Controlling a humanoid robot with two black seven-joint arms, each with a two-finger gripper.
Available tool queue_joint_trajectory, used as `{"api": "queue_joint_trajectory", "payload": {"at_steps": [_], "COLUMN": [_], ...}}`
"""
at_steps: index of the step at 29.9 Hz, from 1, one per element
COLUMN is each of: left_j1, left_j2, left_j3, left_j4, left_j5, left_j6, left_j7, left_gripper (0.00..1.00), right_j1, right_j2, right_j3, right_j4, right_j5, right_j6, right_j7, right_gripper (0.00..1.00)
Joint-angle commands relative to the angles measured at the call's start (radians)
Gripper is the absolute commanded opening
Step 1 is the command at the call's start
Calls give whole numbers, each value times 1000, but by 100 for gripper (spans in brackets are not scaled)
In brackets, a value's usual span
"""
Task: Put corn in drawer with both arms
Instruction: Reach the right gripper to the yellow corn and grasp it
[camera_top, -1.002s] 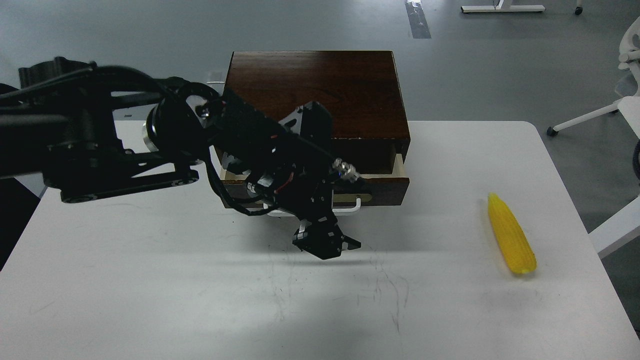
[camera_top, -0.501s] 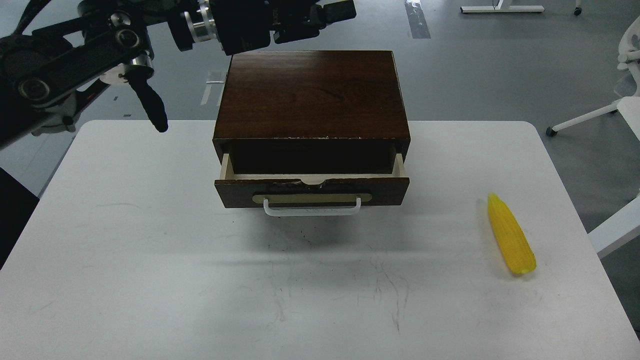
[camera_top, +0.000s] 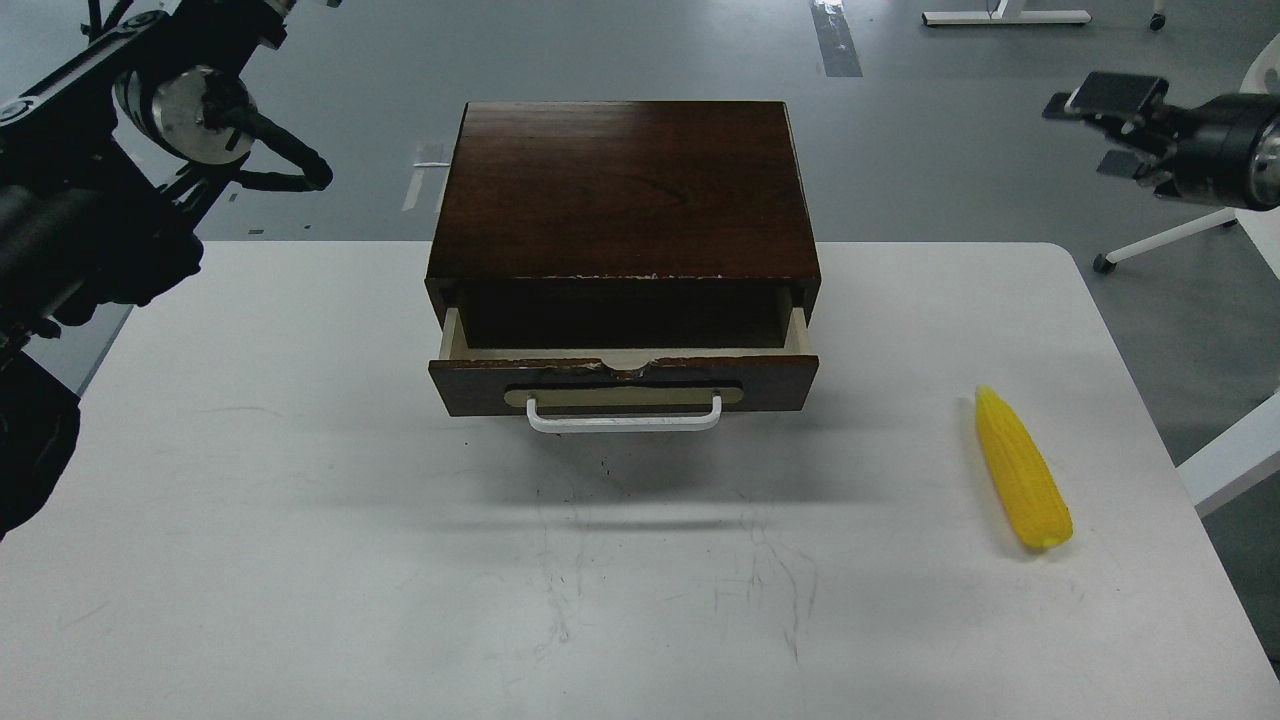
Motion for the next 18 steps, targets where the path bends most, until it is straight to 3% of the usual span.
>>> {"api": "queue_joint_trajectory", "payload": {"at_steps": [1, 3, 5, 7, 8, 12, 18], "left_j1": [34, 37, 38, 38, 37, 37, 38], "left_j2": [10, 11, 16, 25, 27, 27, 27], "left_j3": [-38, -45, -45, -45, -48, -61, -61], "left_j4": [3, 3, 3, 3, 3, 3, 3], "left_j5": [-10, -10, -10, -11, -11, -11, -11], "left_j6": [0, 0, 0, 0, 0, 0, 0], "left_j7": [0, 0, 0, 0, 0, 0, 0], "left_gripper": [98, 98, 98, 98, 98, 98, 98], "right_j1": [-53, -73, -102, -143, -157, -220, -276], "right_j2": [-71, -94, -122, -168, -176, -176, -122], "right_j3": [-11, -11, -11, -11, -10, -11, -10], "right_j4": [183, 223, 290, 367, 375, 379, 358], "right_j5": [-195, -223, -251, -289, -297, -304, -304], "right_j6": [0, 0, 0, 0, 0, 0, 0], "right_j7": [-8, -17, -74, -167, -180, -198, -207], "right_gripper": [100, 100, 100, 100, 100, 93, 91]}}
